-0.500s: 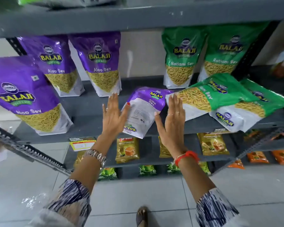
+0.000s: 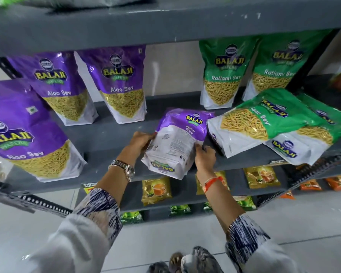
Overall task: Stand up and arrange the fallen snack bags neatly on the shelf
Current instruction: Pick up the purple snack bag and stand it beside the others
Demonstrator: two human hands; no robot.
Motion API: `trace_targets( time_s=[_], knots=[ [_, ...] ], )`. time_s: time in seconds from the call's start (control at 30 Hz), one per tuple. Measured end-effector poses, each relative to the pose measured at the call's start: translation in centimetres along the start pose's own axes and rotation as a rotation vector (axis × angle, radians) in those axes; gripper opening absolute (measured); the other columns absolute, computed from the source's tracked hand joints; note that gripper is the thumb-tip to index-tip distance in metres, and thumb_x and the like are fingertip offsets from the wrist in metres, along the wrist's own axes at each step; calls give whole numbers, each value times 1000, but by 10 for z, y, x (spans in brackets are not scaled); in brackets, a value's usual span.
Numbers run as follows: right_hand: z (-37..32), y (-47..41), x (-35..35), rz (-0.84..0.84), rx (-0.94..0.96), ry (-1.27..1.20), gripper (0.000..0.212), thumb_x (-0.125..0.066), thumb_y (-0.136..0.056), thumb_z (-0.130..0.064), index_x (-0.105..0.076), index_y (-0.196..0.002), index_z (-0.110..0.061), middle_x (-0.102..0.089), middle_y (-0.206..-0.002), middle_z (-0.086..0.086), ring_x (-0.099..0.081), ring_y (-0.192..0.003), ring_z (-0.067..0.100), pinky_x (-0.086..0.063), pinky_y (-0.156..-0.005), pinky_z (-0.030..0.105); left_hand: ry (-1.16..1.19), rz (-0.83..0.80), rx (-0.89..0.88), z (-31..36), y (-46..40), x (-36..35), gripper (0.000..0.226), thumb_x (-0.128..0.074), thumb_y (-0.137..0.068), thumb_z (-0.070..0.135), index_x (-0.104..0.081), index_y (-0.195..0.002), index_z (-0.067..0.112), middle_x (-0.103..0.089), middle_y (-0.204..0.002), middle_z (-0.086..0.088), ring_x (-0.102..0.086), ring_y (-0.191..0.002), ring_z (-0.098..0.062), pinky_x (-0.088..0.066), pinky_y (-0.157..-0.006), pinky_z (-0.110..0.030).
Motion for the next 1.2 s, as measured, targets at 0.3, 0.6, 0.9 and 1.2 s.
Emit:
trace_targets(
  time_s=[0.3, 0.6, 0.9, 1.2],
  knots=[
    [-3, 5, 0, -125, -109, -205, 27, -58, -89, -20, -61, -63, -14, -63, -74, 2, -59, -78, 20, -46, -71, 33, 264, 164, -31, -12, 37, 16, 14, -68, -75, 6, -64, -62, 9, -62, -47, 1, -51, -55, -19, -44, -56, -27],
    [-59, 55, 43, -375, 142, -402, 17, -55, -91, -24, -71, -89, -16, -74, -78, -11, -66, -83, 13, -50, -76, 29, 556, 243, -188, 0, 139, 29, 14, -56, -81, -2, -67, -79, 6, -66, -81, -7, -61, -77, -20, -52, -72, -32],
    [-99, 96, 90, -543, 322, -576, 28, -46, -95, -18, -64, -108, 0, -77, -86, -5, -70, -84, 10, -56, -69, 21, 597, 252, -372, 24, 209, 24, 14, -56, -83, 3, -67, -91, 2, -68, -80, -4, -64, -67, -10, -53, -64, -24],
    [-89, 110, 116, -157, 602, -251, 27, -49, -94, -32, -70, -88, -16, -69, -79, -3, -58, -69, 2, -45, -67, 18, 420, 591, -565, 54, 258, -6, 34, -67, -78, 16, -61, -112, 16, -64, -104, 1, -61, -100, -16, -50, -85, -30]
  ],
)
Point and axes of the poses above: each hand's wrist, its own y-axis away from the middle knuckle, its own x-axis out of the back of the hand, z = x × y, the point moved 7 cm from there along -y, towards the middle knuckle
